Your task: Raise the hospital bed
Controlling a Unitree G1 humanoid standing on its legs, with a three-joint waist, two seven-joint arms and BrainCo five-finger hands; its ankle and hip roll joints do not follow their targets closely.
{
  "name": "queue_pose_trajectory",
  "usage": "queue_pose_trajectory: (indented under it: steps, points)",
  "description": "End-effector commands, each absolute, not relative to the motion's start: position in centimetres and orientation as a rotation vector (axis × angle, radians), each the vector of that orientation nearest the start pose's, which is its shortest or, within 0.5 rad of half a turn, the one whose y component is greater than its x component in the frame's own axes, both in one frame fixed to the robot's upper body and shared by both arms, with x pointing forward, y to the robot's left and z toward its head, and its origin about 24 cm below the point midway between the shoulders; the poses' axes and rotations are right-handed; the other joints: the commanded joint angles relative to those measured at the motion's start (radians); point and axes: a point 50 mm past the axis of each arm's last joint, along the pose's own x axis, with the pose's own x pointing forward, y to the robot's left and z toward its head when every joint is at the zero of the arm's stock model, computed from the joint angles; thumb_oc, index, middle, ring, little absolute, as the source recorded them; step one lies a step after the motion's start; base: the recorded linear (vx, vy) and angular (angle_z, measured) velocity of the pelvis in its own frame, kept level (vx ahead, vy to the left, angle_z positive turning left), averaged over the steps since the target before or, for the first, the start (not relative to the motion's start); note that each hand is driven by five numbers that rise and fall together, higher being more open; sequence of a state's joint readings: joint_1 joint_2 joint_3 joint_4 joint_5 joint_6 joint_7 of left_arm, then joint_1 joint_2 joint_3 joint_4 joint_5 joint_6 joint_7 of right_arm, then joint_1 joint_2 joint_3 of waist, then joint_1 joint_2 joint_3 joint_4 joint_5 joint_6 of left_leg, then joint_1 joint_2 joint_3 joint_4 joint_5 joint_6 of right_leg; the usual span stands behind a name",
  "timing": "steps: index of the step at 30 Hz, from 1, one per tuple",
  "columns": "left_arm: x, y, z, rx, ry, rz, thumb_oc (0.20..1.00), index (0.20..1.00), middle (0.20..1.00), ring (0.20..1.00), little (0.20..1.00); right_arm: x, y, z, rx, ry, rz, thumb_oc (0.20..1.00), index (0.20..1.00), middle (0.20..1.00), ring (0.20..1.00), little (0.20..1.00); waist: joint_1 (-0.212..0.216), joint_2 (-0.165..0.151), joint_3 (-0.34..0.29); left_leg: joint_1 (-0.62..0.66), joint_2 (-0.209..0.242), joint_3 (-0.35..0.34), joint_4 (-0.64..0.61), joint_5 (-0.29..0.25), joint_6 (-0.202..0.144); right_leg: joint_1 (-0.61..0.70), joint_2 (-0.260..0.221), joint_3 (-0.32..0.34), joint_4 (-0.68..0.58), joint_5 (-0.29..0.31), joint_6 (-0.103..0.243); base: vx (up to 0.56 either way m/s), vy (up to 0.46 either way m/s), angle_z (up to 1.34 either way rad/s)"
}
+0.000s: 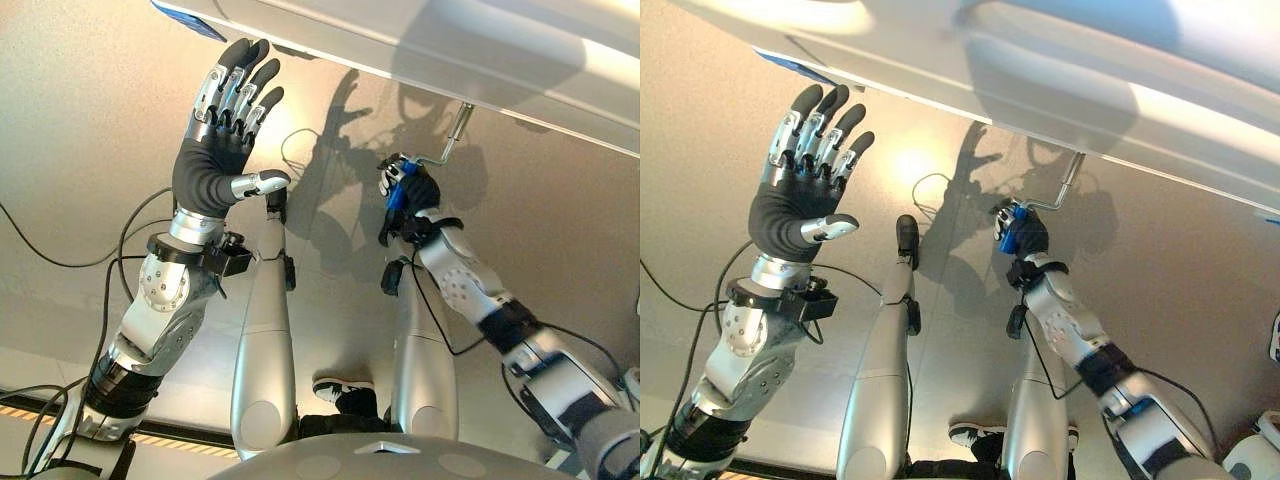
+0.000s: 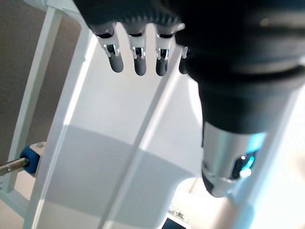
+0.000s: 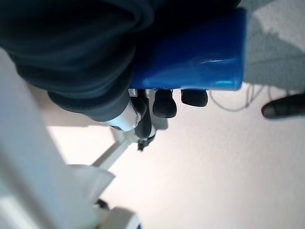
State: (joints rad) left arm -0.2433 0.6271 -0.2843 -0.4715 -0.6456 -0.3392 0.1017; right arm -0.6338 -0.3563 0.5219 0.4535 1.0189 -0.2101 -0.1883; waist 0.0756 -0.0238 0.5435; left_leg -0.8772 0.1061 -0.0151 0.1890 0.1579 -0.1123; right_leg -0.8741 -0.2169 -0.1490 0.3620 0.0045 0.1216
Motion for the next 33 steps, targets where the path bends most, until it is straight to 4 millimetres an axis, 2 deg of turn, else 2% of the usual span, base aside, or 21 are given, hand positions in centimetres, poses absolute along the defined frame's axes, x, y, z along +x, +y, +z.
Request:
queue_pose_trajectory:
  steps: [1, 4, 6, 8, 11, 13, 14, 15, 23, 27, 28, 30, 31, 33]
  points:
    - [21.0, 12.6, 23.2, -0.250, -0.882, -0.612, 1.000, 1.000, 1.000, 1.000, 1.000, 36.7, -3.2, 17.3, 0.257, -0.223, 0.426, 0.200, 0.200, 0.200, 0.200, 0.200, 0.052, 0.064, -0.024, 0.007, -0.033, 0.005, 0.094, -0.124, 0.006, 0.084, -0.038, -0.018, -0.116, 0.066, 0.061, 0.01, 0.037, 0.01]
    - [21.0, 12.3, 23.2, -0.281, -0.879, -0.623, 1.000, 1.000, 1.000, 1.000, 1.000, 38.6, -4.6, 15.5, 0.167, -0.128, 0.288, 0.200, 0.200, 0.200, 0.200, 0.200, 0.058, 0.076, -0.024, 0.002, -0.034, 0.006, 0.095, -0.124, 0.005, 0.077, -0.038, -0.015, -0.112, 0.063, 0.061, 0.00, 0.016, 0.00]
    - [21.0, 11.9, 23.2, -0.284, -0.878, -0.646, 1.000, 1.000, 1.000, 1.000, 1.000, 39.9, -7.4, 13.8, 0.131, -0.036, 0.143, 0.200, 0.200, 0.200, 0.200, 0.200, 0.061, 0.085, -0.024, -0.001, -0.033, 0.007, 0.097, -0.126, 0.005, 0.071, -0.037, -0.009, -0.107, 0.058, 0.061, 0.00, 0.000, 0.00]
    - [21.0, 11.7, 23.5, -0.288, -0.889, -0.664, 1.000, 1.000, 1.000, 1.000, 1.000, 40.4, -9.4, 12.7, 0.076, 0.013, 0.074, 0.200, 0.200, 0.200, 0.200, 0.200, 0.061, 0.092, -0.024, -0.003, -0.035, 0.008, 0.099, -0.127, 0.005, 0.064, -0.036, -0.006, -0.100, 0.054, 0.061, 0.00, 0.000, 0.00]
    - [20.9, 11.0, 23.7, -0.296, -0.894, -0.704, 1.000, 1.000, 1.000, 1.000, 1.000, 40.5, -13.8, 10.4, 0.025, 0.124, -0.074, 0.200, 0.200, 0.200, 0.200, 0.200, 0.060, 0.108, -0.024, -0.007, -0.037, 0.011, 0.105, -0.128, 0.006, 0.052, -0.035, 0.002, -0.087, 0.046, 0.060, 0.00, 0.002, 0.01]
    - [20.9, 10.7, 23.8, -0.289, -0.898, -0.734, 1.000, 1.000, 1.000, 1.000, 1.000, 40.0, -17.4, 9.0, -0.019, 0.189, -0.173, 0.200, 0.200, 0.200, 0.200, 0.200, 0.057, 0.123, -0.024, -0.007, -0.037, 0.015, 0.102, -0.127, 0.006, 0.041, -0.033, 0.009, -0.081, 0.042, 0.060, 0.00, 0.007, 0.05]
    - [20.9, 10.7, 23.8, -0.289, -0.898, -0.735, 1.000, 1.000, 1.000, 1.000, 1.000, 40.0, -17.4, 9.0, -0.019, 0.189, -0.173, 0.200, 0.200, 0.200, 0.200, 0.200, 0.058, 0.123, -0.024, -0.007, -0.036, 0.015, 0.102, -0.127, 0.006, 0.041, -0.033, 0.009, -0.081, 0.042, 0.060, 0.00, -0.004, 0.06]
    - [20.9, 10.6, 23.8, -0.282, -0.903, -0.742, 1.000, 1.000, 1.000, 1.000, 1.000, 39.6, -19.1, 8.4, -0.024, 0.214, -0.229, 0.200, 0.200, 0.200, 0.200, 0.200, 0.054, 0.126, -0.024, -0.006, -0.035, 0.016, 0.101, -0.126, 0.007, 0.037, -0.033, 0.011, -0.080, 0.041, 0.060, 0.00, -0.014, 0.04]
    - [20.9, 10.8, 23.8, -0.253, -0.898, -0.762, 1.000, 1.000, 1.000, 1.000, 1.000, 36.4, -26.7, 5.4, -0.014, 0.311, -0.456, 0.200, 0.200, 0.200, 0.200, 0.200, 0.028, 0.134, -0.024, -0.002, -0.019, 0.037, 0.098, -0.127, 0.004, 0.002, -0.015, 0.034, -0.055, 0.031, 0.058, 0.00, -0.011, -0.02]
    - [20.9, 11.0, 23.7, -0.247, -0.893, -0.760, 1.000, 1.000, 1.000, 1.000, 1.000, 34.7, -29.5, 4.4, -0.002, 0.341, -0.548, 0.200, 0.200, 0.200, 0.200, 0.200, 0.013, 0.131, -0.024, 0.003, -0.008, 0.045, 0.097, -0.124, 0.002, -0.012, -0.004, 0.046, -0.044, 0.023, 0.053, 0.00, -0.041, -0.03]
    - [20.9, 11.0, 23.7, -0.247, -0.893, -0.761, 1.000, 1.000, 1.000, 1.000, 1.000, 34.7, -29.5, 4.4, -0.002, 0.341, -0.548, 0.200, 0.200, 0.200, 0.200, 0.200, 0.013, 0.131, -0.024, 0.004, -0.008, 0.045, 0.097, -0.124, 0.002, -0.012, -0.004, 0.046, -0.043, 0.022, 0.053, 0.00, -0.050, -0.04]
    - [20.9, 11.2, 23.5, -0.250, -0.885, -0.751, 1.000, 1.000, 1.000, 1.000, 1.000, 33.5, -31.4, 4.0, 0.047, 0.340, -0.633, 0.200, 0.200, 0.200, 0.200, 0.200, 0.001, 0.128, -0.024, 0.005, 0.002, 0.050, 0.098, -0.122, -0.001, -0.023, 0.006, 0.053, -0.036, 0.019, 0.050, 0.00, -0.050, -0.07]
    - [20.9, 11.2, 23.5, -0.250, -0.885, -0.752, 1.000, 1.000, 1.000, 1.000, 1.000, 33.5, -31.4, 4.0, 0.048, 0.340, -0.633, 0.200, 0.200, 0.200, 0.200, 0.200, 0.002, 0.128, -0.024, 0.006, 0.003, 0.051, 0.098, -0.122, -0.001, -0.023, 0.006, 0.054, -0.036, 0.019, 0.050, 0.00, -0.058, -0.09]
    - [20.9, 11.5, 23.4, -0.245, -0.883, -0.735, 1.000, 1.000, 1.000, 1.000, 1.000, 32.0, -33.4, 3.6, 0.093, 0.340, -0.730, 0.200, 0.200, 0.200, 0.200, 0.200, -0.010, 0.123, -0.024, 0.010, 0.013, 0.055, 0.094, -0.120, -0.004, -0.033, 0.014, 0.056, -0.030, 0.016, 0.047, 0.00, -0.067, -0.06]
